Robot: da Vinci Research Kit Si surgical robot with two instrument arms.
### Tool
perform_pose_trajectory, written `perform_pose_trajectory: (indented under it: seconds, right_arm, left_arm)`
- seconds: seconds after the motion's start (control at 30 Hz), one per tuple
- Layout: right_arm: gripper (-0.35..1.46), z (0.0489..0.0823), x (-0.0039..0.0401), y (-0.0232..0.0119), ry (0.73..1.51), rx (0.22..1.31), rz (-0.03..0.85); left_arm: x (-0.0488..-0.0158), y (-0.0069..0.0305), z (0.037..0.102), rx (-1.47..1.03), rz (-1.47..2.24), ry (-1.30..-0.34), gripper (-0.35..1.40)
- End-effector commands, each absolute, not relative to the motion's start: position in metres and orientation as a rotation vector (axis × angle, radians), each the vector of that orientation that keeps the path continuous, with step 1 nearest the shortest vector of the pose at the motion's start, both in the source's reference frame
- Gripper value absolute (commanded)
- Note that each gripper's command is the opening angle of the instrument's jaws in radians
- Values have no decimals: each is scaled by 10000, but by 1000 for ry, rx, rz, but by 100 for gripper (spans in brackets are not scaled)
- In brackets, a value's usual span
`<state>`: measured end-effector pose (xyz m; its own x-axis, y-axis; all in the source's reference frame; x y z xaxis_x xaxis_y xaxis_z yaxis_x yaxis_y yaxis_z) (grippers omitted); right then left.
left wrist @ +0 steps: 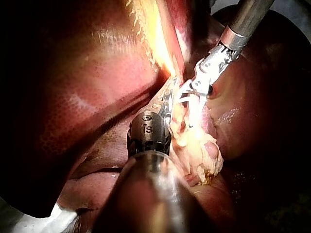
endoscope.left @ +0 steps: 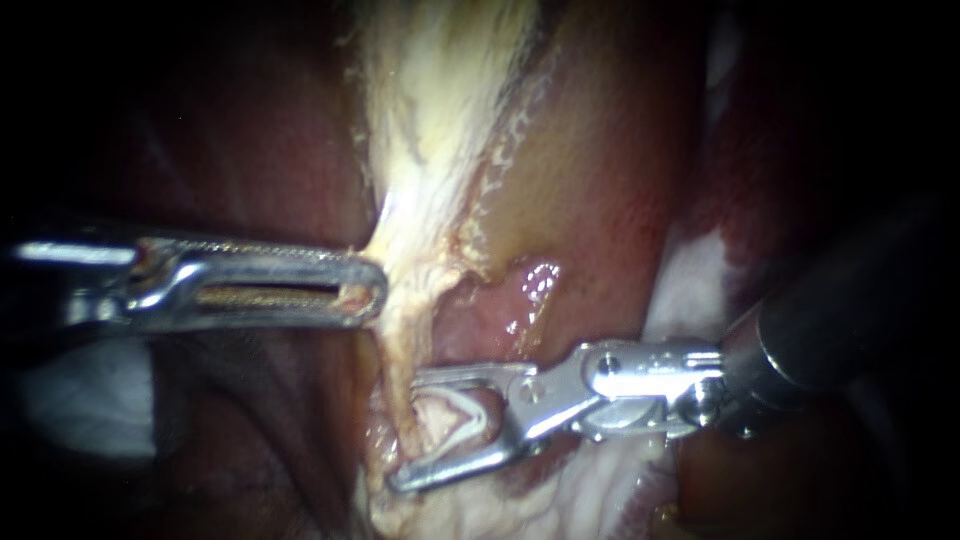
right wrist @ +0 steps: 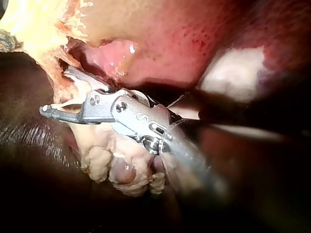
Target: Clipping first clip left tube
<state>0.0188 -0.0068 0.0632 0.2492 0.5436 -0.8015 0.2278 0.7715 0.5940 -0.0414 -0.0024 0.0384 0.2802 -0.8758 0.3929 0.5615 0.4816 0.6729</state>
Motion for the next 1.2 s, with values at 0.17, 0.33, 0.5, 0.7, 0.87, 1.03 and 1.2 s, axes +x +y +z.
perform_pose_trajectory:
  seconds: [0.17,0.33,0.5,0.7,0.87,1.03,1.2]
  right_arm:
    - [58,633,193,-72,1341,711,228]
    - [57,637,198,-79,1344,732,219]
    - [56,643,203,-89,1345,767,209]
    - [53,648,205,-98,1333,814,211]
    - [51,649,205,-97,1333,815,211]
    - [43,651,205,-96,1333,815,211]
    - [-20,658,202,-92,1297,787,225]
  left_arm:
    - [-415,-23,386,450,-1007,-822,-35]
    - [-414,-22,388,450,-1006,-822,-35]
    - [-413,-21,390,451,-1005,-822,-35]
    - [-413,-21,391,451,-1005,-822,-35]
    - [-413,-20,391,452,-1004,-822,-35]
    - [-413,-20,391,451,-1005,-822,-35]
    - [-413,-20,391,451,-1005,-822,-35]
